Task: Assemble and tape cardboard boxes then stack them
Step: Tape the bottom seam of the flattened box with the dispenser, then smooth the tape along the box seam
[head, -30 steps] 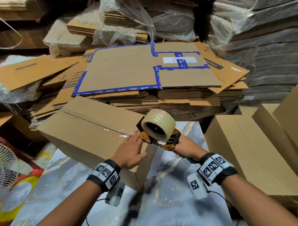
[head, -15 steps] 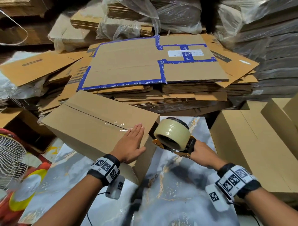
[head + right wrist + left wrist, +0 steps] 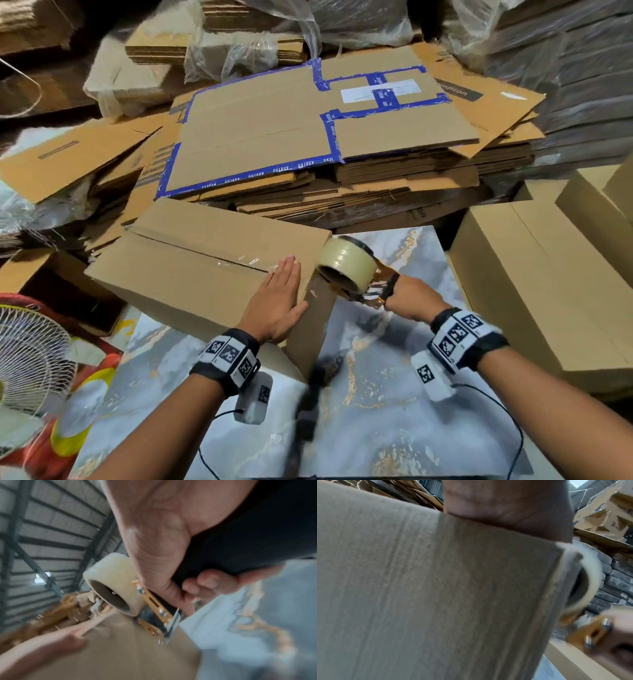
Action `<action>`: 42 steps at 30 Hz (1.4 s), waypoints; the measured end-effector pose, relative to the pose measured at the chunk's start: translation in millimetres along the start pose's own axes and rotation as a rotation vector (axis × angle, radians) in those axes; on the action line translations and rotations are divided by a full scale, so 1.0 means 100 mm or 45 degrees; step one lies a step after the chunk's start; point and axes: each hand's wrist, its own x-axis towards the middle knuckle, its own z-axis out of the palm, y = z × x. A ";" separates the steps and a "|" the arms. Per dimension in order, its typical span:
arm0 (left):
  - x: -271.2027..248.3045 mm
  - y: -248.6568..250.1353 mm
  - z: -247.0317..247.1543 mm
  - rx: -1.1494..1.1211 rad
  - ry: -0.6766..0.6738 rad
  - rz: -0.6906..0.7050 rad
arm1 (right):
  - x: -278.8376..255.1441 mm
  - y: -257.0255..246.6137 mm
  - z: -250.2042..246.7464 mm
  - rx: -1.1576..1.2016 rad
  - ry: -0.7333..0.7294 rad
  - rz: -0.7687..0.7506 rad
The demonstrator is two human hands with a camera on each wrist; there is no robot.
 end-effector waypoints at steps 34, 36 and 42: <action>-0.13 -0.07 -0.16 -0.319 -0.098 0.009 | -0.32 -0.26 0.58 1.030 0.579 0.203; -0.15 -0.22 -0.22 -0.248 -0.092 0.055 | -0.37 -0.71 0.59 1.275 0.499 -0.003; -0.16 -0.53 -0.12 -0.120 -0.009 0.146 | -0.26 -1.60 1.00 1.468 0.212 -0.224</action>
